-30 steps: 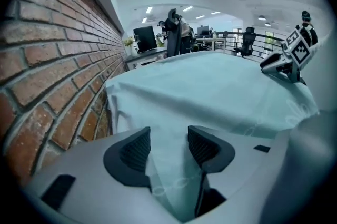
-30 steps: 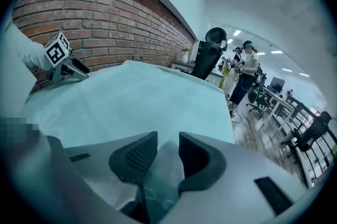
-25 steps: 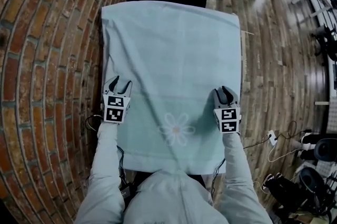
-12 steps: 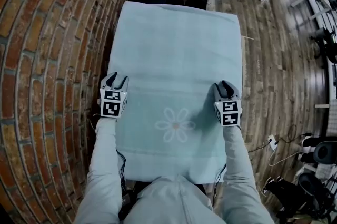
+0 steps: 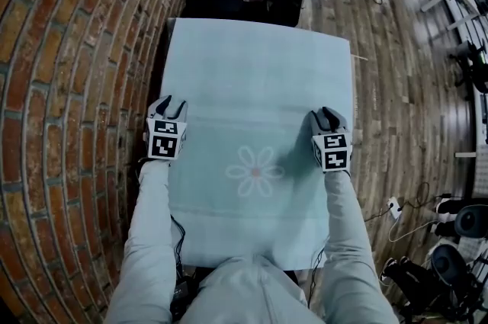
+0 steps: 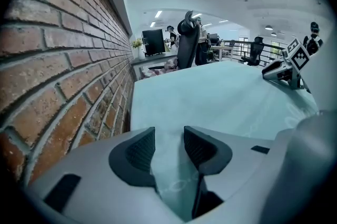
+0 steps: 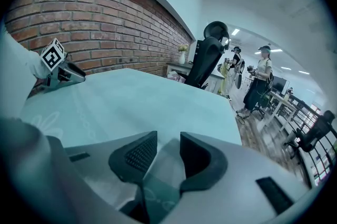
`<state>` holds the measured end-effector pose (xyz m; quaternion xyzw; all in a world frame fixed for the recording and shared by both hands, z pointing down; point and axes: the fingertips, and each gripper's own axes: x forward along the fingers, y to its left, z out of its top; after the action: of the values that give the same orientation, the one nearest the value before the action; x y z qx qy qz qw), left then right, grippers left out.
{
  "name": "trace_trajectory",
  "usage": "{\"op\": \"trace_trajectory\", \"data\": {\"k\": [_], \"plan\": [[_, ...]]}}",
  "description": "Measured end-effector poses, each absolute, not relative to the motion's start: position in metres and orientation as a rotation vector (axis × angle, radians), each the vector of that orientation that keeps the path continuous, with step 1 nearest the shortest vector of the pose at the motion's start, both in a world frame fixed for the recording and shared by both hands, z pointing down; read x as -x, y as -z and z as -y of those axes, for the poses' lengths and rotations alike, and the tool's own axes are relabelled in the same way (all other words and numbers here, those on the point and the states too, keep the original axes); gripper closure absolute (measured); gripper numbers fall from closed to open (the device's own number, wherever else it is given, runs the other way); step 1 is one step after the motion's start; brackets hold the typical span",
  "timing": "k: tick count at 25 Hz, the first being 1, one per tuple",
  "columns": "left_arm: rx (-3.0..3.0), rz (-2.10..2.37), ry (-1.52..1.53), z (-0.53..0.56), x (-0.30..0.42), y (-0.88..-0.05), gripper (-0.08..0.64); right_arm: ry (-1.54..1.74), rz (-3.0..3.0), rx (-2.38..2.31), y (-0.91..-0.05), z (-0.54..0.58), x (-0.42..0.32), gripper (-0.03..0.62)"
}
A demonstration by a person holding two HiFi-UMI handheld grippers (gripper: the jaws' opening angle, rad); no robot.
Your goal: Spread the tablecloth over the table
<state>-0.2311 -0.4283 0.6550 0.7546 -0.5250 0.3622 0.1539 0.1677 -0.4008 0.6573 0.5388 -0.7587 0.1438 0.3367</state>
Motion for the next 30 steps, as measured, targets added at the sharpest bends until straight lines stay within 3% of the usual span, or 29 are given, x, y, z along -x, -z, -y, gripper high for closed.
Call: {"op": "trace_trajectory", "data": {"k": [16, 30], "plan": [[-2.216, 1.57, -1.102, 0.414, 0.22, -0.623, 0.377, -0.342, 1.994, -1.461, -0.626, 0.378, -0.161, 0.465], [-2.443, 1.66, -0.923, 0.341, 0.162, -0.475, 0.377, -0.143, 2.201, -1.504, -0.479, 0.308, -0.153, 0.465]]}}
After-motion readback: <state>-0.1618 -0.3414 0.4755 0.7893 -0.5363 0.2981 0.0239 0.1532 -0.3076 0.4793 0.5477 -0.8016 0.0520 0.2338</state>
